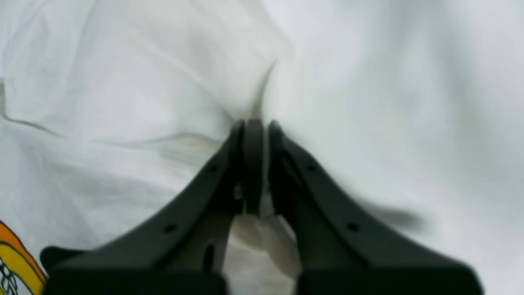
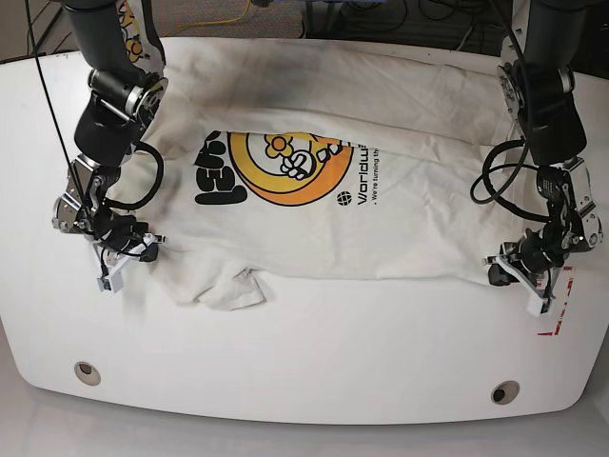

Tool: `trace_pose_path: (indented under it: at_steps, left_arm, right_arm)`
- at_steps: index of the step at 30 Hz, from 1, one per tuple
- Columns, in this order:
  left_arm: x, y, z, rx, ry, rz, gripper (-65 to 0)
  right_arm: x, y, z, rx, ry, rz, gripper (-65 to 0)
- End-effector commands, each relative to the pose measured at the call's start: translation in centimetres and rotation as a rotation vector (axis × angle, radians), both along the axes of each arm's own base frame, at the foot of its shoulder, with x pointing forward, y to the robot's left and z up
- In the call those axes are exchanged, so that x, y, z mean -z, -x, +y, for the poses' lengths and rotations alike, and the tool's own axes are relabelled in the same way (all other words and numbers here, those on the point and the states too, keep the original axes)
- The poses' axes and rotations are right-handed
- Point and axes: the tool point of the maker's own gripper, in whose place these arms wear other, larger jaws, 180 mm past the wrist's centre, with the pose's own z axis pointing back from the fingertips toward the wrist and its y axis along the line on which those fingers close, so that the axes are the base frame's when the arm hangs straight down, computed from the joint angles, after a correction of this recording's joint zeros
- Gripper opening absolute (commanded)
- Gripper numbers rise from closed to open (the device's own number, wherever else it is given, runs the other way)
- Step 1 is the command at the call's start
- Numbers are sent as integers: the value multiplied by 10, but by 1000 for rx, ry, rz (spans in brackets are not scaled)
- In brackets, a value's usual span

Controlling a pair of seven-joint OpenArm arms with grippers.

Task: Layout the t-shirt on the table in an organized manner, then fold the t-shirt properly
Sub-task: 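Lower both grippers onto the shirt's side edges near the hem and pinch, then lift the hem with both grippers and fold it over toward the collar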

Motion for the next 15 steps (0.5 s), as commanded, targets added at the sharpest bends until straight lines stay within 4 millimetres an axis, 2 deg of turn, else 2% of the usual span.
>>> trace_pose_path:
  at_steps: [1,4,7,10,15]
  left_arm:
    - [-33,-15,8,4,-24,-77,-650]
    - [-40,-14,8,14,-42,-84,-650]
    - [-34,-6,6,42,-55,-78,-650]
    - [-38,-2,3,78,-81,-99,-650]
    - [-41,11,10,106,-139,-96,-650]
  right_arm:
    - [-38,-19,-18,12,51,-96,-650]
    - [-46,-14,-25,7,97,-93,-650]
    - [-56,-11,-30,3,139,-93,-650]
    - [-62,-3,-36,0,183,-77,-650]
    - [-72,9,-44,-1,245,-65,-650]
